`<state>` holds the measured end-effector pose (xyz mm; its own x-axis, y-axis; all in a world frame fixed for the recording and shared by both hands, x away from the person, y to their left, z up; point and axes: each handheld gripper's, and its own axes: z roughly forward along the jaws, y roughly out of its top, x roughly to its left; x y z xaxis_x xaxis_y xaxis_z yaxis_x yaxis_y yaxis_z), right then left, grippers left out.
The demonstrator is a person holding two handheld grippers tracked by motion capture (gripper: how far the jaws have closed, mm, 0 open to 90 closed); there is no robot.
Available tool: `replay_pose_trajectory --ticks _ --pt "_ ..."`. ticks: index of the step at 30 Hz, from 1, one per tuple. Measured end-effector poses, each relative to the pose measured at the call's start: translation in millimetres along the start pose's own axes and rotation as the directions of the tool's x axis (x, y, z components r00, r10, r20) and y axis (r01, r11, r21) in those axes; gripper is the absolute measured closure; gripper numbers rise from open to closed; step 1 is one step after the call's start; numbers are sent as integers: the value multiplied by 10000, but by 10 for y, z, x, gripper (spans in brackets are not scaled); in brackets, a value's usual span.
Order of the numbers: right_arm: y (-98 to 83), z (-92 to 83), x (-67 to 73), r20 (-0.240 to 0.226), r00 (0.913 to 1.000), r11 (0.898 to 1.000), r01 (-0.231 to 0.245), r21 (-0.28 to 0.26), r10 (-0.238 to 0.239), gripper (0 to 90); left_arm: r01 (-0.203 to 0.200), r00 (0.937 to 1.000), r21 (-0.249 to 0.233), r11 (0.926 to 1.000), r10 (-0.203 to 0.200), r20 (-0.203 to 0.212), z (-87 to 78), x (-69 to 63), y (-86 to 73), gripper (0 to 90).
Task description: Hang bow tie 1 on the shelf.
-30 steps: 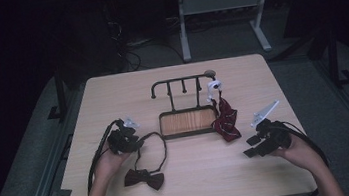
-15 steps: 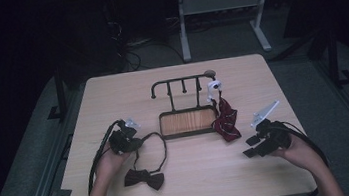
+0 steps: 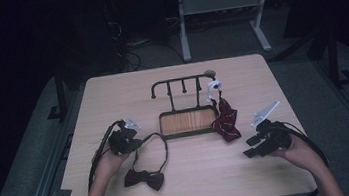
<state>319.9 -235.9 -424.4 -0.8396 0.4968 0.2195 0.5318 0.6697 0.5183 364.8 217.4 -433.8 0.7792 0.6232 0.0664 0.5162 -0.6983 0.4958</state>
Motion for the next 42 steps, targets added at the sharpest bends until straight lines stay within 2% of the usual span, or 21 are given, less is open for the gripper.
replay_pose_trajectory --ticks 5,12,22,31,39,40,42 --pt "2 -11 0 -14 10000 10000 12 -62 -12 478 -187 9998 -25 9998 187 23 -40 -44 10 896" --pt "-9 -24 -18 -60 10000 9999 -71 -101 71 466 -210 9997 -48 9998 211 147 -53 -57 11 896" --pt "-7 -22 -23 -46 9999 9998 -132 -145 131 427 -243 9989 -327 9992 256 395 -125 -70 9 896" --pt "-16 -9 -41 -26 9994 9993 -346 -149 346 394 -546 9964 -560 9969 581 621 -222 -115 73 897" --pt "-21 -68 -31 160 9995 9991 -255 -334 260 387 -949 9941 -553 9939 976 479 -388 -185 114 897" --pt "-21 -77 -26 187 9995 9992 -249 -321 255 387 -1158 9923 -511 9920 1177 373 -469 -196 133 897" --pt "-23 -82 -26 187 9994 9991 -274 -308 280 387 -1211 9918 -557 9911 1231 352 -554 -203 154 897"
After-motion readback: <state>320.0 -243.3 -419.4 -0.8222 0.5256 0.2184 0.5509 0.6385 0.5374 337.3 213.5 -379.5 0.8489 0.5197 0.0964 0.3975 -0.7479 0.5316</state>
